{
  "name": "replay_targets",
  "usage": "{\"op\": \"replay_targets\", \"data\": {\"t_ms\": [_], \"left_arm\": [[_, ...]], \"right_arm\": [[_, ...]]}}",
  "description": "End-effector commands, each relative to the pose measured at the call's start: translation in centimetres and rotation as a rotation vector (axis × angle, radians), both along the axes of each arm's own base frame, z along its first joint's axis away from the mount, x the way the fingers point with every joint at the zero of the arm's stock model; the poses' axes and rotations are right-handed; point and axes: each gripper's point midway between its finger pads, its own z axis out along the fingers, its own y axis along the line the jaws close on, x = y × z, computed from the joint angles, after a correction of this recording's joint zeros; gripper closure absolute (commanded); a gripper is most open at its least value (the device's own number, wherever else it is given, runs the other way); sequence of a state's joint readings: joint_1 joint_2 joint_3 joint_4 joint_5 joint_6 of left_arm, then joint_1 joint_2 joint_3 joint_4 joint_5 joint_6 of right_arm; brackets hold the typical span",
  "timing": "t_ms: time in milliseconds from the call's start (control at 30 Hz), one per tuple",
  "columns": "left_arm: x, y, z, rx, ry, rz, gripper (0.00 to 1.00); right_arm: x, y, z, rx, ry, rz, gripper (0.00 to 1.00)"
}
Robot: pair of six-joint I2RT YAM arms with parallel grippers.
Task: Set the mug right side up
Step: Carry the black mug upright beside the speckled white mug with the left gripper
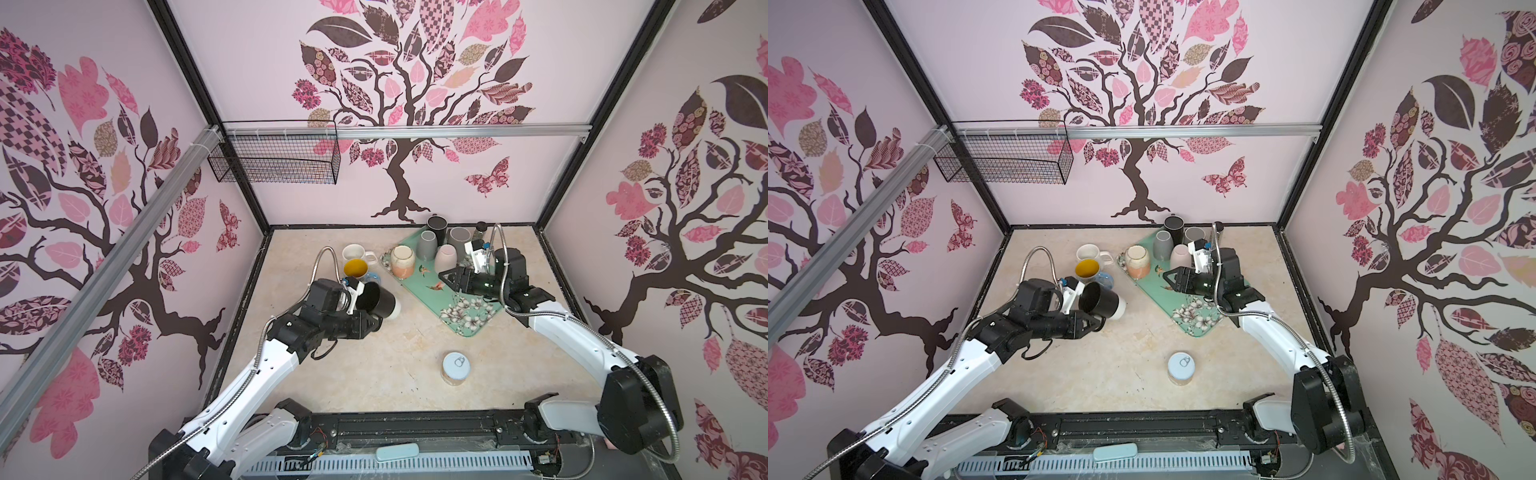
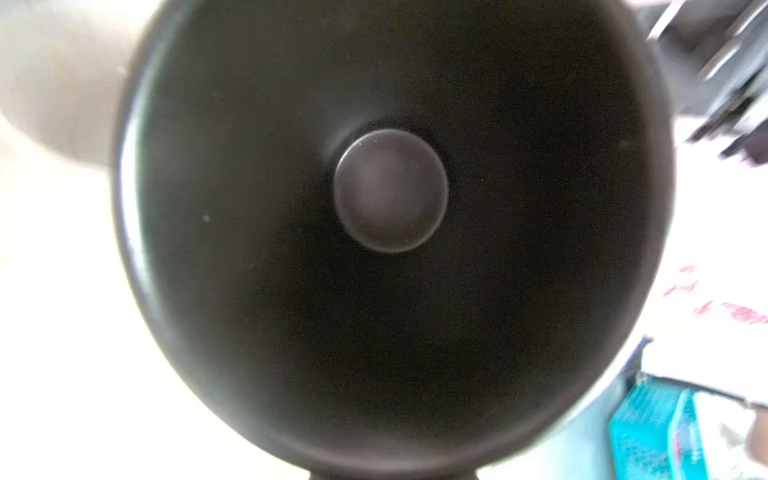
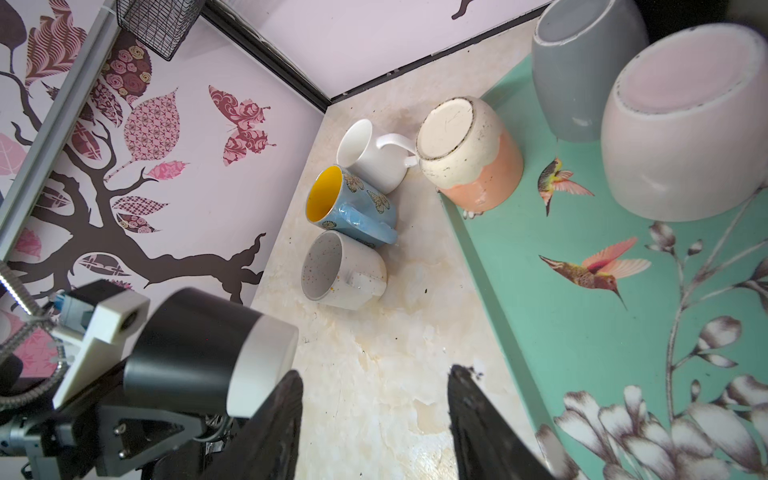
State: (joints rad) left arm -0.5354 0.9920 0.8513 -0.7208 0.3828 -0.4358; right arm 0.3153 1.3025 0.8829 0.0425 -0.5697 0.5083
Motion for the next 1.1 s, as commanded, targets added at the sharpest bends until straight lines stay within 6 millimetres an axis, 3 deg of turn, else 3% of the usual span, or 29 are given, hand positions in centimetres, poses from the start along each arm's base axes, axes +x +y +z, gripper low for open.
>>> {"op": "replay_targets", "data": {"t_ms": [0,233,400,1067], "left_arm": [[-1.8,1.2,-2.5,0.145,0.018,-0.022,1.0],[-2.3,3.2,-5.3,0.403,0.027,0.041,1.0],[-1.6,5.9,-6.3,0.564,0.047,0.163,1.0],[0.2,5.8,-10.4,0.473,0.086,0.437,0.97]], "right_arm": [[0.5,0.2,1.1,0.013,-0.033,0.01,0.42],[0.0,0.3,0.5,0.031,-0.003,0.016,0.42],[-0.4,0.2,0.4,0.032,0.001,0.017,0.42],[-0.8,0.5,-0.6,0.045,0.039,0.04,0.43]]}}
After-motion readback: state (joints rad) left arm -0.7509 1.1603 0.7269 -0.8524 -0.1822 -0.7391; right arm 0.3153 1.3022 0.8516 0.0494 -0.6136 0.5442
